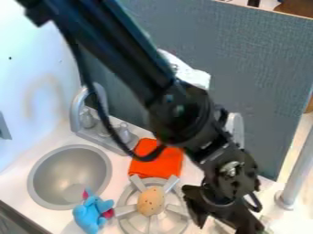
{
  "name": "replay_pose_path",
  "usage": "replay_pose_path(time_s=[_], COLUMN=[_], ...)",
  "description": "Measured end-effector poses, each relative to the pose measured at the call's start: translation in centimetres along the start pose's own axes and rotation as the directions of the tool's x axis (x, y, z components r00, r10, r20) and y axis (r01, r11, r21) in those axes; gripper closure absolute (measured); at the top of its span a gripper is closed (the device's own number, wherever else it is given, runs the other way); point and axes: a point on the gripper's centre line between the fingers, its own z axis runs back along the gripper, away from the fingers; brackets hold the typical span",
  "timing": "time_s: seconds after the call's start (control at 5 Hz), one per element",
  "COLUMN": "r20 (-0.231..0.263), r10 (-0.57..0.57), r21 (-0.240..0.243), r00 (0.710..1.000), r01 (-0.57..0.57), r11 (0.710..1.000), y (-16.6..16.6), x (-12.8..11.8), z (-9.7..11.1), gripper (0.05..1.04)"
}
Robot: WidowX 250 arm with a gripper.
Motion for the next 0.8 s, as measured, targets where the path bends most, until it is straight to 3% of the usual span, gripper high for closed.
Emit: replay_pose_path(time_s=[0.2,0.4,0.6,0.8], r20=[0.007,-0.007,-0.082,-0.127], r10=[-0.007,0.008,0.108,0.185], r21=[-0.005,0.054,0.175,0.202], r00=[1.000,1.000,0.991,0.975], r01=[0.007,-0.007,-0.092,-0.157], r11=[1.000,0.999,0.980,0.967], y=[-0.1,1.3,4.8,9.5], x=[0.1,-0.8,-2.2,-3.4], z=[0.7,1.9,2.6,3.5], gripper=[0.078,0.078,0.078,0.078])
